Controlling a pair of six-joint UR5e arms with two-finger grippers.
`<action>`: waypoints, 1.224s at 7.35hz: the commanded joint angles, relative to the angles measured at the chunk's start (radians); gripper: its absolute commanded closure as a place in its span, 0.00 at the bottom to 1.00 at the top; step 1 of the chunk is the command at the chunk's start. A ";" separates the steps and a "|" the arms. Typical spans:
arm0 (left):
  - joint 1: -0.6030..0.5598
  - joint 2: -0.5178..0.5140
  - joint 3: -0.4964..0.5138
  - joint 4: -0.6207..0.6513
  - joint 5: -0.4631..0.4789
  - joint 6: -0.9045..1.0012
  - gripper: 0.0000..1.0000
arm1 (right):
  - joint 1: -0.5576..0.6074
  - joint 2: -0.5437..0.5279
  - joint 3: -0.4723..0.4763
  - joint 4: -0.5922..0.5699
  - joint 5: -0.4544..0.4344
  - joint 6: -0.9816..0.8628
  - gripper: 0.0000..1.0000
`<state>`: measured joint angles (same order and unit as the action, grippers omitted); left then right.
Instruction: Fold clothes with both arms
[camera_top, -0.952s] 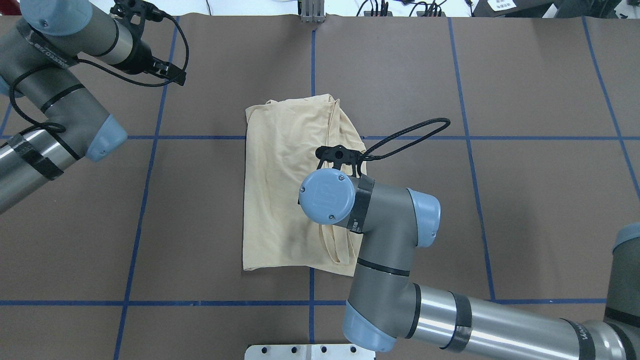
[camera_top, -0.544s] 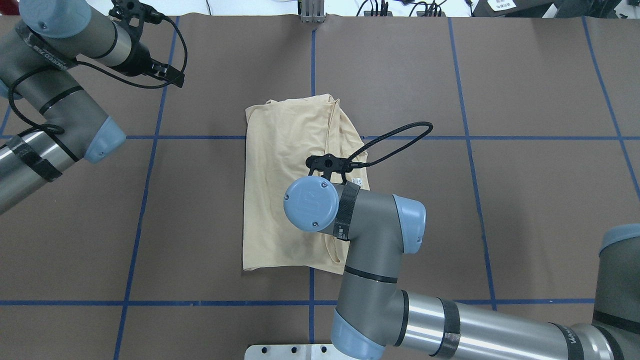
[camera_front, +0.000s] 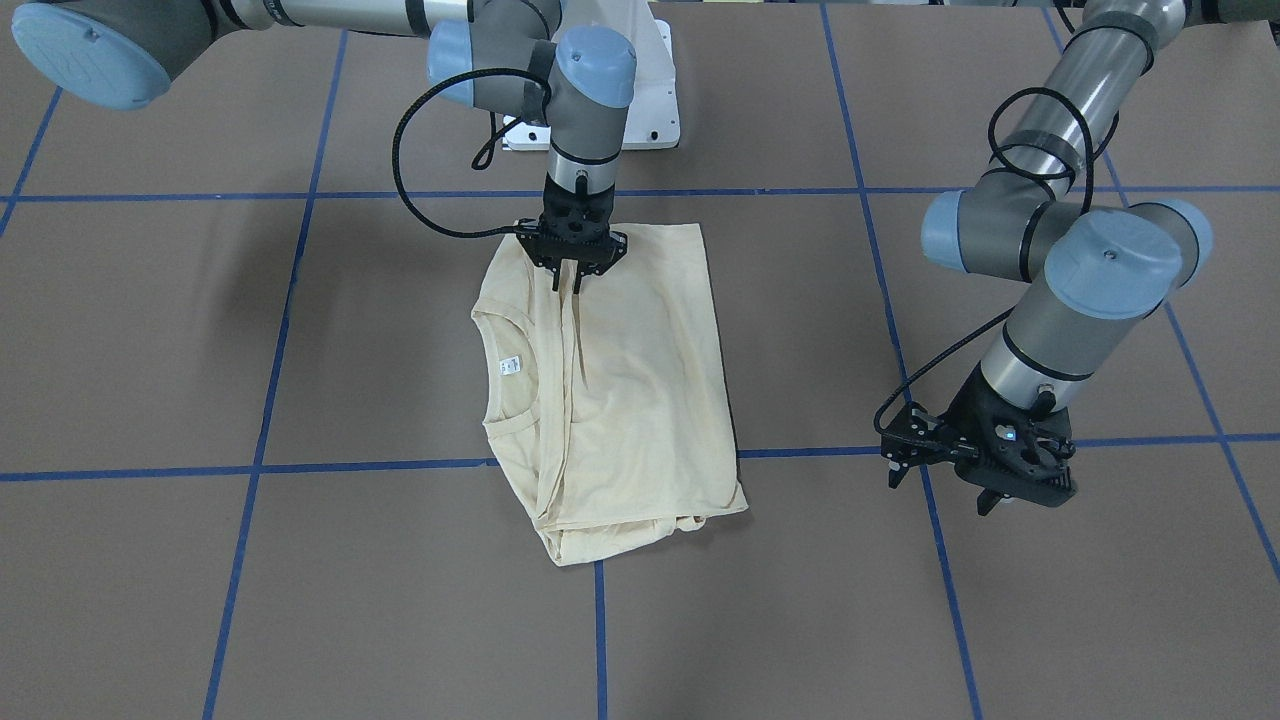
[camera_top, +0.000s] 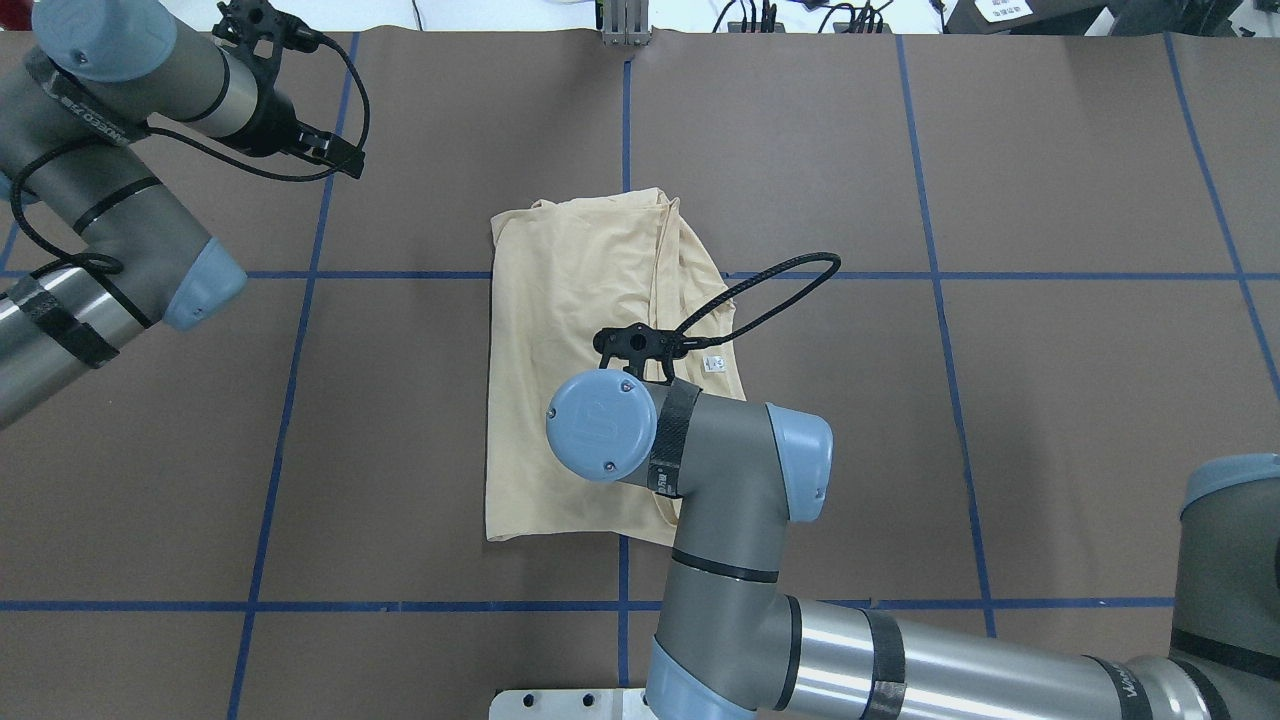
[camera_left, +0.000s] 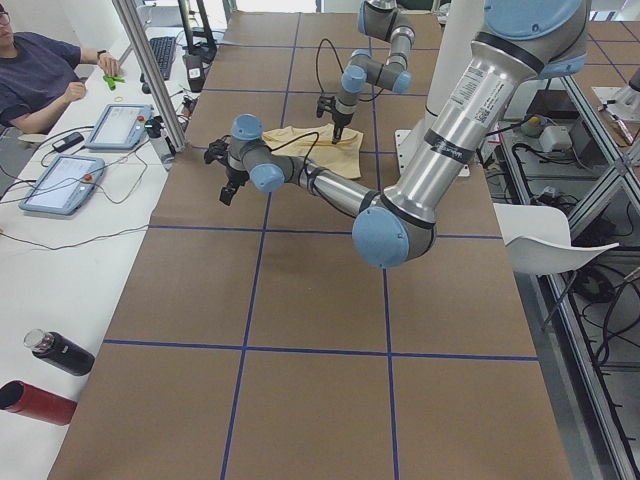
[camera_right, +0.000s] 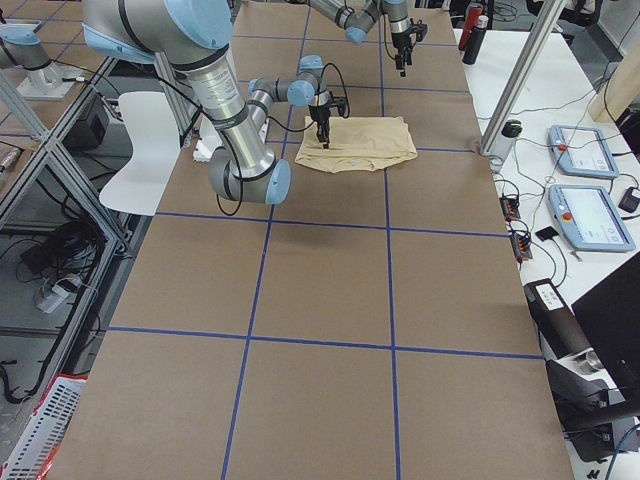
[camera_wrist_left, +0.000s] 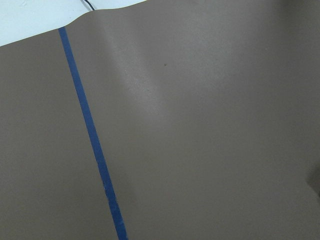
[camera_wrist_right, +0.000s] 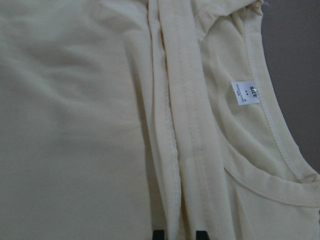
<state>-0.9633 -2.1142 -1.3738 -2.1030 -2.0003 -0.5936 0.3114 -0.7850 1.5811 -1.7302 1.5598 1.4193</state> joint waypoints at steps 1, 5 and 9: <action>0.000 0.000 0.001 0.000 0.000 0.000 0.00 | -0.003 -0.002 -0.010 -0.002 -0.001 -0.023 0.67; 0.002 0.000 0.001 0.000 0.000 0.000 0.00 | 0.011 -0.070 0.107 -0.084 -0.001 -0.135 1.00; 0.002 0.000 -0.001 0.000 0.000 0.000 0.00 | 0.035 -0.206 0.197 -0.072 -0.017 -0.217 0.17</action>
<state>-0.9618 -2.1138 -1.3742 -2.1031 -2.0003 -0.5937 0.3410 -0.9723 1.7726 -1.8083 1.5476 1.2150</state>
